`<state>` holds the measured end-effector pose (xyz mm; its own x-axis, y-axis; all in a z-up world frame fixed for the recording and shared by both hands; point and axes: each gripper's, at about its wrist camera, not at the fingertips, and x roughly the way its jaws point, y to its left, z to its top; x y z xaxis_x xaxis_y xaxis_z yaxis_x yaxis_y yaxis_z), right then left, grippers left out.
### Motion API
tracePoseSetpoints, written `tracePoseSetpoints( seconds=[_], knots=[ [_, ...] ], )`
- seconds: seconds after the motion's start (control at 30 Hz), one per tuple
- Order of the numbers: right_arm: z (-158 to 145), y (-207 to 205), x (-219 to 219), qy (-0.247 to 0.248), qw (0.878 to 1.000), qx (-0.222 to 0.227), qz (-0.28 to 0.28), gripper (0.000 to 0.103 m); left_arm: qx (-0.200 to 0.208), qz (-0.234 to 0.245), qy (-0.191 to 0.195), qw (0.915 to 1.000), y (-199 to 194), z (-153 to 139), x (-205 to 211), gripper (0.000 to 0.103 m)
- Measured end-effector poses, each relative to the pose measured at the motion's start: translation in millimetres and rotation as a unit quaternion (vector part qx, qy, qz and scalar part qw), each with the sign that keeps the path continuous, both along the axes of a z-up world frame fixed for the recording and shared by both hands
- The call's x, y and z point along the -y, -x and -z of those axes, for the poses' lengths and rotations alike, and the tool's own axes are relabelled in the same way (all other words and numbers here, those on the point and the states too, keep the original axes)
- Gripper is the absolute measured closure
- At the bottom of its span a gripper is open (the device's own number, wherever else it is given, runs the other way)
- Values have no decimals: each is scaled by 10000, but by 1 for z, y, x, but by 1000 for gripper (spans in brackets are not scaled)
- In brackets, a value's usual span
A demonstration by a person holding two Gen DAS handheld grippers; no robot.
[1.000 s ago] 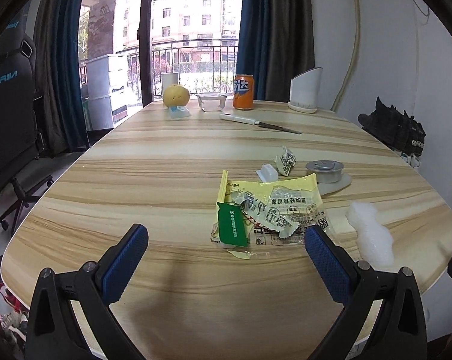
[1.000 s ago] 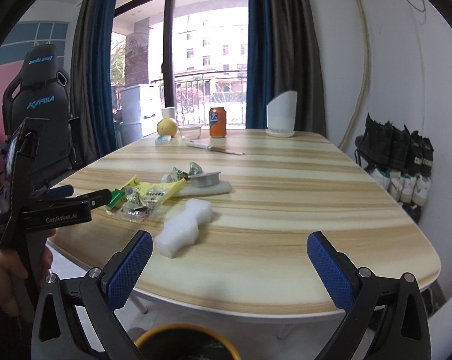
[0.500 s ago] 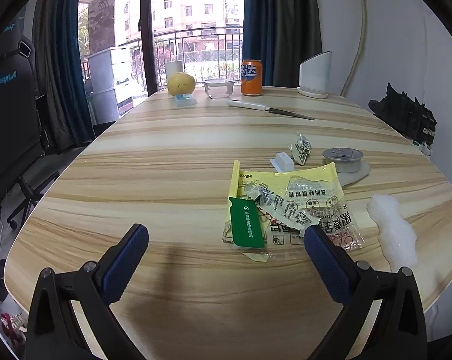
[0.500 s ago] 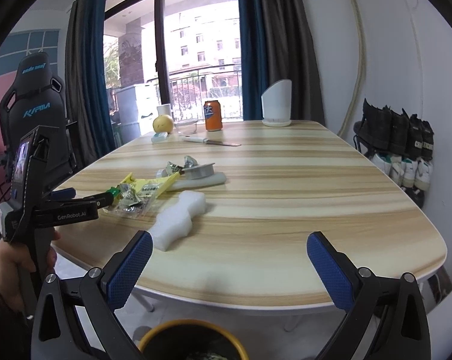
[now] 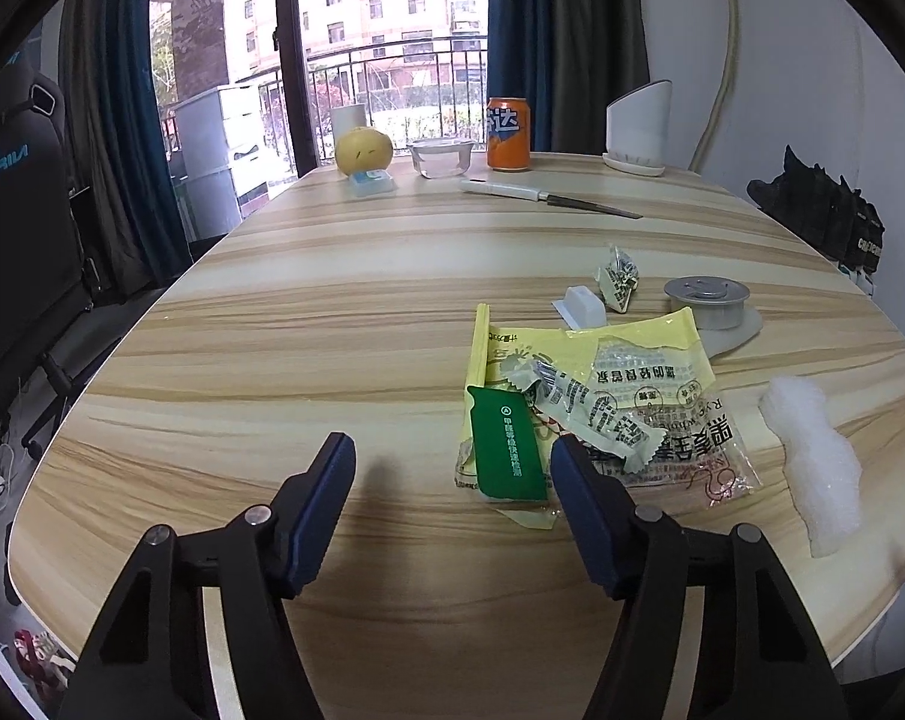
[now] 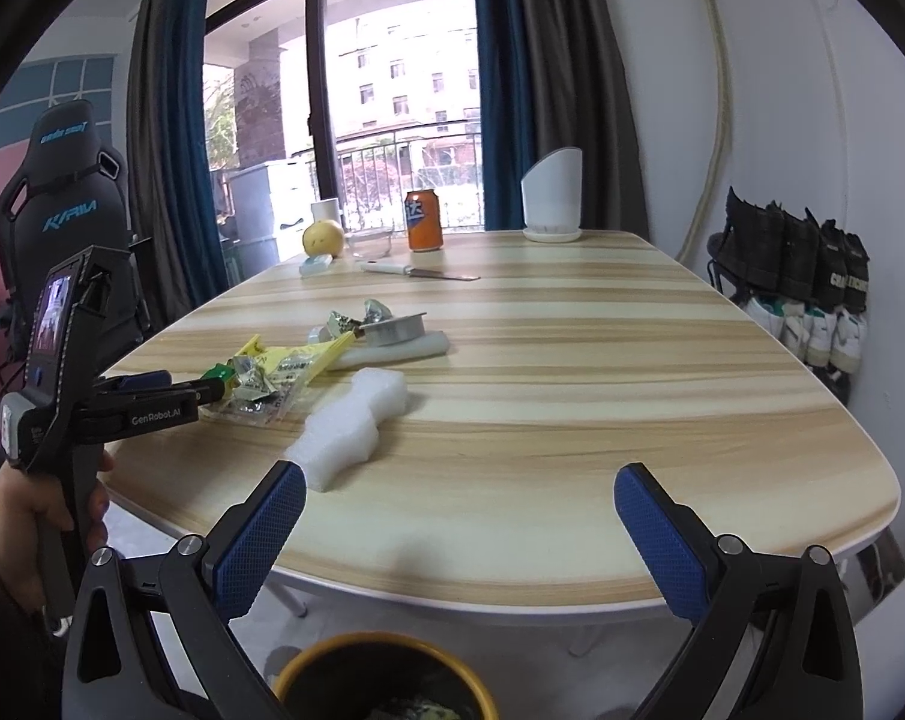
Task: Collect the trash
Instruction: 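Lower the left gripper onto the green packet and close on it, then grasp the white foam piece with the right gripper while the left holds the green packet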
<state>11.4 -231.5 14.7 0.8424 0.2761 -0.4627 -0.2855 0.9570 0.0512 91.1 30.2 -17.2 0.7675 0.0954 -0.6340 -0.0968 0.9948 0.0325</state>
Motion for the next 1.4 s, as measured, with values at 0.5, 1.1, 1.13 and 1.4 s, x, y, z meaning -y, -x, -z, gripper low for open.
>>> tracePoseSetpoints(
  seconds=[0.5, 1.1, 1.13, 1.4],
  knots=[
    [2, -2, 4, -41, 10000, -57, 49, 0, -125, 114, -151, 9997, -4, 4, 7, 76],
    [6, -3, 3, 21, 9999, -86, 132, 0, 349, 252, 348, 9985, 17, -20, 0, 84],
    [6, -4, 2, 26, 9999, -93, 130, 0, 374, 259, 362, 9983, 18, -21, 0, 84],
    [-1, -13, -8, 28, 9997, -191, 135, 0, 675, 351, 494, 9959, 37, -31, 2, 84]
  ],
)
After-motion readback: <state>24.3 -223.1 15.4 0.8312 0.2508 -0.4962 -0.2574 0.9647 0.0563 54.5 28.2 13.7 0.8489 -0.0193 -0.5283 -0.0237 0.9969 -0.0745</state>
